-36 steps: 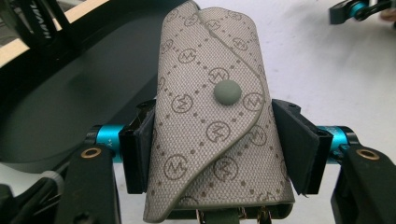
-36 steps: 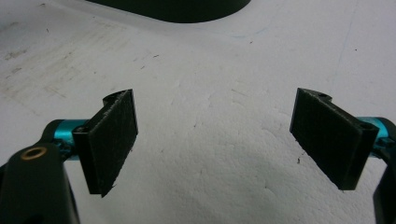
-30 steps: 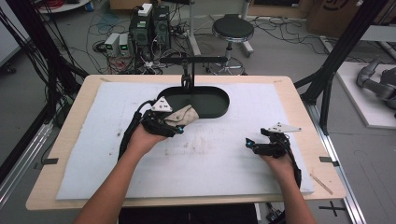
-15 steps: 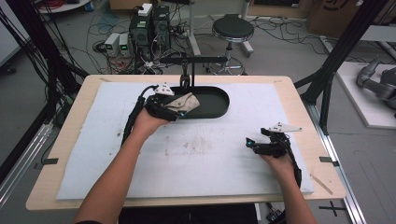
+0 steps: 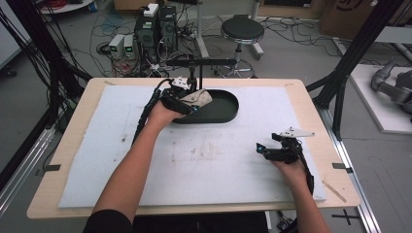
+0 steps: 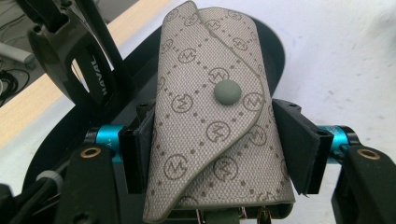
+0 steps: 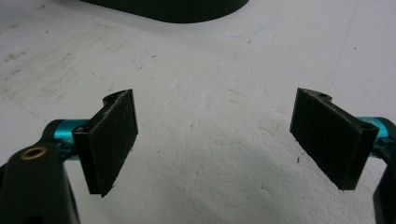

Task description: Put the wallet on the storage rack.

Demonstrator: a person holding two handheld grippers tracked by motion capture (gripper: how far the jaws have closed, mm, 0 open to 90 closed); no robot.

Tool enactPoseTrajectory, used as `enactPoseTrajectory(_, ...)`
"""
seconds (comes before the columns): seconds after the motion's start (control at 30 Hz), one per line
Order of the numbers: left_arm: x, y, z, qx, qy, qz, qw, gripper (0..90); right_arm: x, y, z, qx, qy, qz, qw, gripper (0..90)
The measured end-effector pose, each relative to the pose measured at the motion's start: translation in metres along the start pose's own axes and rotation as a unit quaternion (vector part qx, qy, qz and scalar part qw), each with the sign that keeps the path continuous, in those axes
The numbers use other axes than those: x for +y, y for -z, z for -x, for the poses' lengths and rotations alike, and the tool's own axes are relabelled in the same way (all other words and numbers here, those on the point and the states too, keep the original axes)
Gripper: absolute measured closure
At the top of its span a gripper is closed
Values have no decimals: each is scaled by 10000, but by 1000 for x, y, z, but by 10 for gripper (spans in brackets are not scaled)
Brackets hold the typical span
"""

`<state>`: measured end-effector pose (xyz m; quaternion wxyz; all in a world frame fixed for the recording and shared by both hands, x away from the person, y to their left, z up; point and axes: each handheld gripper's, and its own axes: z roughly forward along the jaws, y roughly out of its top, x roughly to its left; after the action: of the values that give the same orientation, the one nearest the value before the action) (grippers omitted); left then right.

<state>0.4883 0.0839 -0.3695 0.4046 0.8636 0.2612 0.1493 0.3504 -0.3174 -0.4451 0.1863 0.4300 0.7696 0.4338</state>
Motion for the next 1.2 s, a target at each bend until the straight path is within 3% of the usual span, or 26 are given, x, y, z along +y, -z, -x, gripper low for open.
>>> enactPoseTrajectory(0.13,3,-8,-8,10,-54,-31,10000,361,-1,0,1,-7,-6,-10,10000,154)
enactPoseTrajectory(0.23,1,-14,-17,40,25,109,9999,361,0,1,1,-19,-11,11,10000,154)
enactPoseTrajectory(0.37,-6,-26,-29,84,108,-62,9999,361,0,0,1,-12,25,3,10000,154)
enactPoseTrajectory(0.47,-12,-37,-36,-12,147,-81,9999,360,0,-1,0,-23,32,-9,10000,154)
enactPoseTrajectory(0.9,-16,-66,-41,-136,182,-389,9990,358,0,-3,0,-20,39,-36,10000,154)
enactPoseTrajectory(1.1,-22,-73,-43,-48,187,-755,9970,356,0,-4,0,-9,40,-52,10000,154)
enactPoseTrajectory(1.2,-24,-75,-43,-25,230,-824,9963,348,0,-4,0,-30,36,-24,10000,154)
